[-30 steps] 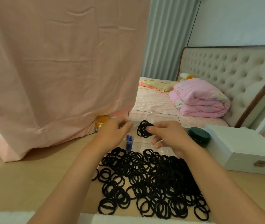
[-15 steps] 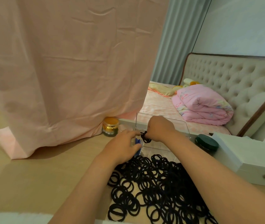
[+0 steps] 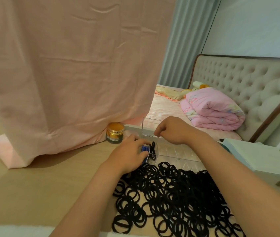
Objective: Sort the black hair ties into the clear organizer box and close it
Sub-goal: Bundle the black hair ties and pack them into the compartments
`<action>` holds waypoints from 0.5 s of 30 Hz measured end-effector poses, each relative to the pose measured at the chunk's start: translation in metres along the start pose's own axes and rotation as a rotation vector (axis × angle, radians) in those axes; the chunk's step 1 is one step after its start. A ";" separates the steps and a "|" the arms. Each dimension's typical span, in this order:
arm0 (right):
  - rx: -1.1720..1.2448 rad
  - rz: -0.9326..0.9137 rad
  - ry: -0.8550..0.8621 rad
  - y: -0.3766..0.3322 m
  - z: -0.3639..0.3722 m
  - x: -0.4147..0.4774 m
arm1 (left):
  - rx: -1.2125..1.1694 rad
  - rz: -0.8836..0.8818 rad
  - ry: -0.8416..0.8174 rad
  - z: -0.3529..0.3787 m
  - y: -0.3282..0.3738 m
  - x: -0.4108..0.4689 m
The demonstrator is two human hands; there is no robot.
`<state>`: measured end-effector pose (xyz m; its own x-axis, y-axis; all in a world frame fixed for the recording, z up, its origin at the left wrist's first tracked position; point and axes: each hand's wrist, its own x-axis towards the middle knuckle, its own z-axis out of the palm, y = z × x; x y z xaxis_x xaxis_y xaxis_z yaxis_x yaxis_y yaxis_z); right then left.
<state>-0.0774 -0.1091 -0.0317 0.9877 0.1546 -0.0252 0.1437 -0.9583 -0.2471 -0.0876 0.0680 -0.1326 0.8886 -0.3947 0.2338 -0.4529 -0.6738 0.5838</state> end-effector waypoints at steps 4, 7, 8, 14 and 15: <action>-0.222 -0.119 -0.066 0.000 0.032 -0.014 | 0.016 0.014 -0.008 -0.001 0.002 -0.001; -0.346 -0.155 -0.104 0.003 0.046 -0.016 | 0.020 0.021 -0.026 -0.002 0.005 -0.003; -0.309 -0.149 -0.082 0.005 0.045 -0.018 | 0.030 0.021 -0.029 -0.003 0.005 -0.004; 0.051 -0.066 0.221 0.018 0.025 -0.051 | 0.100 0.087 0.104 -0.014 0.020 -0.003; 0.046 -0.052 0.227 0.019 0.025 -0.061 | 0.094 0.104 0.100 -0.017 0.026 -0.004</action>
<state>-0.1360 -0.1309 -0.0587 0.9685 0.1404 0.2058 0.1968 -0.9377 -0.2865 -0.1016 0.0625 -0.1054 0.8371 -0.4046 0.3681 -0.5436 -0.6899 0.4780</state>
